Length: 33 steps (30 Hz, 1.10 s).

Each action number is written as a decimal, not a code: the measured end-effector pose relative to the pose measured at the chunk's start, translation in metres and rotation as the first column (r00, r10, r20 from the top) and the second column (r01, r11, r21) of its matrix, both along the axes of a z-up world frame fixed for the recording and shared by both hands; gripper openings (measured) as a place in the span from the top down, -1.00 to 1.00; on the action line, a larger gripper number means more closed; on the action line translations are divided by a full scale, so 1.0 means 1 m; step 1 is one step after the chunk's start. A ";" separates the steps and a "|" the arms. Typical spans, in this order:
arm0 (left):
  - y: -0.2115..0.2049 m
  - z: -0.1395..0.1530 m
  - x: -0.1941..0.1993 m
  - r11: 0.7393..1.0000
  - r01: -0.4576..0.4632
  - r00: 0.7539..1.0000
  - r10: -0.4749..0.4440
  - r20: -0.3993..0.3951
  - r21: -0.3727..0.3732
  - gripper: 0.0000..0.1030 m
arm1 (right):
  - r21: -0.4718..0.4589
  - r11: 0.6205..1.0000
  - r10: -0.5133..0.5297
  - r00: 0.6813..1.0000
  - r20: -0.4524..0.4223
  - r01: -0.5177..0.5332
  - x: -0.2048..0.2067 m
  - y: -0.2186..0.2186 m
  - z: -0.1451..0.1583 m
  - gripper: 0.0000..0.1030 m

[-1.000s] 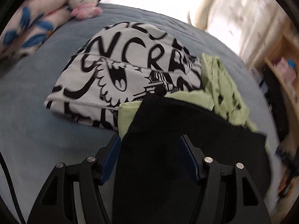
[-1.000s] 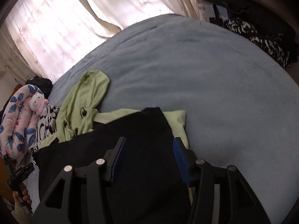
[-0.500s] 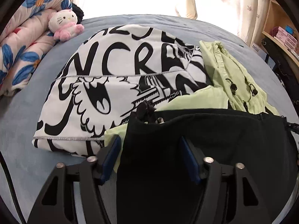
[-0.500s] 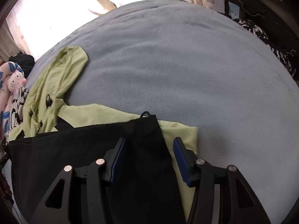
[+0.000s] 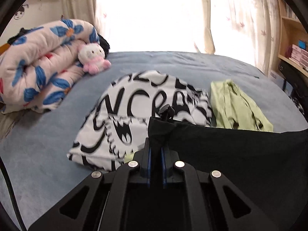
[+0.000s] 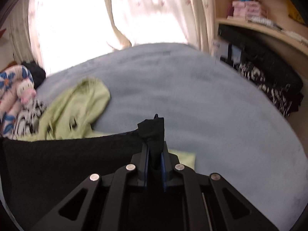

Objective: Fold large clothes

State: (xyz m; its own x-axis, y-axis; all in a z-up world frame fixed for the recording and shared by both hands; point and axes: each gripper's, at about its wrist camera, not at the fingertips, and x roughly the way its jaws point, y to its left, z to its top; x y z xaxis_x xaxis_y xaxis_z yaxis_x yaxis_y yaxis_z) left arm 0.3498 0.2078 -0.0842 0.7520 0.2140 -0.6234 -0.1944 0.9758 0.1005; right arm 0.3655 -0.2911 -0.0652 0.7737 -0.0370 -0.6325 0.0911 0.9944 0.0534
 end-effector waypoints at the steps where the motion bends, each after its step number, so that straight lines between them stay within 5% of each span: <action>1: 0.001 0.000 0.005 1.000 -0.016 1.000 0.016 0.001 0.006 0.89 | -0.006 1.000 -0.002 1.000 0.008 0.002 0.006 0.002 0.003 0.82; 5: 0.007 -0.024 0.033 0.997 -0.071 0.997 0.071 -0.036 0.012 0.89 | -0.020 0.999 -0.029 0.999 -0.030 0.028 0.041 0.009 -0.014 0.82; 11: 0.005 -0.077 0.058 0.992 -0.108 0.988 0.114 -0.101 0.061 0.72 | -0.110 0.992 -0.088 0.964 -0.250 0.063 0.078 0.020 -0.091 0.67; 15: 0.013 -0.063 0.052 0.991 -0.130 0.987 0.132 -0.088 0.037 0.47 | -0.083 0.993 -0.103 0.965 -0.241 0.086 0.067 0.012 -0.071 0.48; 17: 0.020 -0.045 0.042 0.989 -0.145 0.988 0.145 -0.057 0.011 0.44 | -0.057 0.995 -0.095 0.978 -0.185 0.086 0.051 0.010 -0.049 0.48; 21: 0.022 -0.001 0.007 0.981 -0.188 0.982 0.189 0.020 -0.040 0.07 | -0.004 0.999 -0.041 0.995 -0.092 0.041 0.015 0.023 -0.001 0.45; 25: -0.007 0.026 -0.023 0.990 -0.102 0.994 0.105 0.021 -0.099 0.02 | 0.037 0.997 0.070 0.994 -0.088 -0.067 -0.017 0.068 0.023 0.45; 28: -0.038 0.031 -0.043 0.990 -0.065 0.998 0.061 -0.034 -0.128 -0.28 | 0.086 0.985 0.156 0.983 -0.099 -0.147 -0.034 0.106 0.027 0.44; 33: -0.080 0.013 -0.080 0.974 -0.001 0.999 -0.009 -0.043 -0.225 -0.33 | 0.201 0.933 0.325 0.938 -0.120 -0.298 -0.069 0.175 0.008 0.44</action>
State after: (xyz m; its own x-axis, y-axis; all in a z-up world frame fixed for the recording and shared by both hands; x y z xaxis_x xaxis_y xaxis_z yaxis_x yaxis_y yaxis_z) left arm 0.2702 0.1275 -0.0710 0.7235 0.0613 -0.6876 -0.1904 0.9751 -0.1134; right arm 0.2966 -0.1158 -0.0571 0.6243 0.3138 -0.7154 -0.2009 0.9495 0.2412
